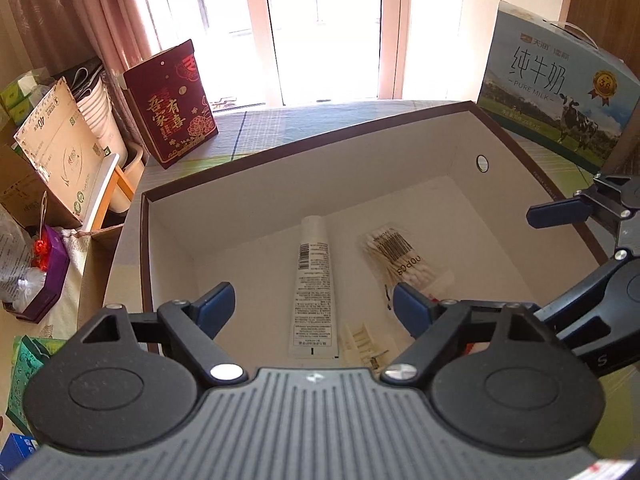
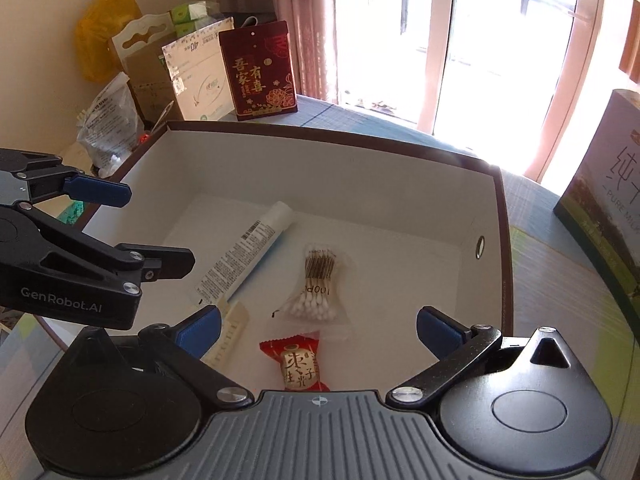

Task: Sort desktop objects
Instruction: 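Withdraw both tools from the box back over the table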

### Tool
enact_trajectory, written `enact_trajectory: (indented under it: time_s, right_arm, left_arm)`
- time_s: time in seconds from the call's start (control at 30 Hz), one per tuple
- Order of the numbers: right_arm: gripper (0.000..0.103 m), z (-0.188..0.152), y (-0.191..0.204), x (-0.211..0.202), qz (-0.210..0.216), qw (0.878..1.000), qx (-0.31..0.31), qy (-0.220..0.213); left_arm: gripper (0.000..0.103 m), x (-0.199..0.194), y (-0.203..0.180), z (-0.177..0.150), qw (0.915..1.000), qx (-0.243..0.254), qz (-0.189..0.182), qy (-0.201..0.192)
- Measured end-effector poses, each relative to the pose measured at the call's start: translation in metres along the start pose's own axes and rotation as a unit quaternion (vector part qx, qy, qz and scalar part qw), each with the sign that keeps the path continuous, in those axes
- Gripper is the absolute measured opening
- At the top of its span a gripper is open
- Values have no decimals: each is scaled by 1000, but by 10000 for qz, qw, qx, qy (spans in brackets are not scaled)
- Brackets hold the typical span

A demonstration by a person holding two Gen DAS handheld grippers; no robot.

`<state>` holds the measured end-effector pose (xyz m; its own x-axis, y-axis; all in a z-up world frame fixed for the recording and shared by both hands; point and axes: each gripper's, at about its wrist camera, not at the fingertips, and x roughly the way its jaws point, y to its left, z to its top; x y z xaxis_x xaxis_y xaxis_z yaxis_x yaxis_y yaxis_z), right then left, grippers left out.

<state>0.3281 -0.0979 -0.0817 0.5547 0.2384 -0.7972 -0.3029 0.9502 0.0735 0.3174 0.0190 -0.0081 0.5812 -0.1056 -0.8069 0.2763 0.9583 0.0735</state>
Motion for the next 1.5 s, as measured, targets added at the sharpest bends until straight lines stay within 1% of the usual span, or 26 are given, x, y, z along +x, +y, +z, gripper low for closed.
enact_trajectory:
  time_s: [0.13,0.3,0.6,0.73,0.97,1.3,1.5]
  right_arm:
    - [101,-6,5,-20,-70,9999,-1,-146]
    - [101,-16,11,-44,-197,9992,-3,-351]
    - [101,-42,24,-78,-292,9983,53,-509]
    - [101,-55,27,-97,-299,9976,43,-627]
    - [101,-72,32,-122,-164,9964,205,-800]
    - [101,-102,42,-147,-104,9954,236,-927]
    - [101,-116,43,-158,-114,9945,311,-993]
  left_arm:
    - [85,-20,-3,-5,9999,-138,6,-73]
    - [87,-47,-7,-13,9993,-281,140,-181]
    - [88,-88,-18,-39,9984,-409,312,-218]
    - [88,-106,-24,-50,9979,-418,391,-289]
    - [88,-138,-35,-72,9967,-432,484,-479]
    - [89,-168,-50,-101,9956,-452,538,-624]
    - [90,-177,-55,-116,9951,-525,524,-649]
